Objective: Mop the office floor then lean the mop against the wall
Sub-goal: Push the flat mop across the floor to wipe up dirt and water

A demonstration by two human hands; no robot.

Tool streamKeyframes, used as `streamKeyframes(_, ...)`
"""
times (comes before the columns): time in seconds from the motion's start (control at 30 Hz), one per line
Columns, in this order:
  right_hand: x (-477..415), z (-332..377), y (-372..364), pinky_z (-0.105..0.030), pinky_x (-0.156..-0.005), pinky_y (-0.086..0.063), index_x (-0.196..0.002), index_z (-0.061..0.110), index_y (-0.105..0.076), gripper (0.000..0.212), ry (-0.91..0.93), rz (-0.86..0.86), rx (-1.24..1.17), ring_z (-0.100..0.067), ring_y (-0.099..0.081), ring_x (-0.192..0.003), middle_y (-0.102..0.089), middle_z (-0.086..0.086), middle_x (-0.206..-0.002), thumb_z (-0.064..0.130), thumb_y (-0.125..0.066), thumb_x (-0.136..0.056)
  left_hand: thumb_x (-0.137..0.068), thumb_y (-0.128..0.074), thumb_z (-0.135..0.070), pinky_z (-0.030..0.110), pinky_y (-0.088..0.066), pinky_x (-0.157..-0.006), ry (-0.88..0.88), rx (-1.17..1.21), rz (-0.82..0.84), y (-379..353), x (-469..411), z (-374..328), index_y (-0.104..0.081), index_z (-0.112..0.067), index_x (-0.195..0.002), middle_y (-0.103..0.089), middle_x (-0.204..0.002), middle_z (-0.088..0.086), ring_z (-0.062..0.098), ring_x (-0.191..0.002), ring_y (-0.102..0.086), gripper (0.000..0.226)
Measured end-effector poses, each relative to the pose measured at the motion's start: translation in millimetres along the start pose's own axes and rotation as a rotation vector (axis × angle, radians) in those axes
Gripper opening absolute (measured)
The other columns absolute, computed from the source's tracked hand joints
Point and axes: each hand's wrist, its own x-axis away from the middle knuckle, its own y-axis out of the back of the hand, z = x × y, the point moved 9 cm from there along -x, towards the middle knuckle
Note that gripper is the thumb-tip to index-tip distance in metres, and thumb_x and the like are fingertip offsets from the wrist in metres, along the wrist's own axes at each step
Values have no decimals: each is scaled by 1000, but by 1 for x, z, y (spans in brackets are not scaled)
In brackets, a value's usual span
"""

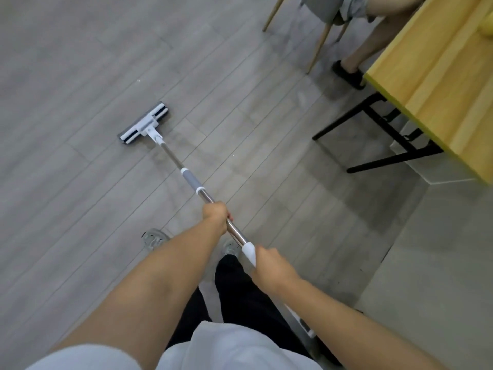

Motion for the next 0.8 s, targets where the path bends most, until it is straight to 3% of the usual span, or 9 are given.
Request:
streamKeyframes(0.07, 2, 6, 8, -38, -69, -51, -119, 9, -49, 25, 38, -16, 13, -29, -54, -78, -51, -5, -93, 10, -48, -93, -96, -41, -12, 28, -49, -50, 3, 35, 1, 5, 6, -7, -58, 0, -112, -54, -66, 11, 21, -49, -51, 26)
streamKeyframes(0.23, 15, 46, 36, -28, -53, -36, -104, 15, -43, 12, 119, -39, 54, -19, -47, -68, -48, -2, -93, 13, -50, -95, -96, -41, -10, 27, -47, -47, -11, 126, -18, 42, 22, -46, -58, -2, -108, -54, -66, 11, 21, -50, -51, 22)
streamKeyframes(0.37, 18, 102, 60, -34, -64, -43, -115, 12, -46, 21, 179, -72, 157, -30, -54, -79, -48, -6, -96, 10, -48, -94, -94, -40, -7, 28, -48, -50, -48, 203, -39, 93, 27, -91, -53, -4, -99, -53, -61, 11, 24, -46, -51, 14)
streamKeyframes(0.47, 17, 158, 79, -35, -68, -44, -110, 14, -45, 20, 264, -75, 214, -35, -57, -86, -53, -9, -102, 11, -49, -90, -91, -38, -1, 23, -43, -47, -90, 253, -61, 143, 28, -132, -51, -3, -92, -50, -54, 10, 25, -43, -50, 13)
streamKeyframes(0.6, 17, 244, 99, -32, -71, -43, -128, 11, -47, 35, 346, -64, 297, -35, -60, -98, -60, -14, -121, 14, -51, -93, -92, -33, 3, 22, -40, -43, -117, 342, -73, 219, 23, -183, -47, -6, -79, -49, -57, 10, 23, -45, -51, 21)
streamKeyframes(0.67, 16, 289, 102, -34, -75, -47, -133, 12, -46, 40, 383, -66, 326, -35, -62, -109, -60, -15, -126, 16, -52, -93, -93, -32, 2, 24, -40, -46, -119, 377, -89, 261, 16, -204, -47, -7, -75, -49, -58, 10, 21, -39, -53, 25)
streamKeyframes(0.8, 11, 382, 107, -33, -78, -49, -133, 14, -46, 41, 438, -77, 412, -34, -61, -110, -60, -13, -125, 17, -52, -92, -97, -31, 1, 28, -43, -53, -133, 477, -100, 342, -3, -248, -45, -8, -76, -47, -57, 10, 15, -24, -47, 27)
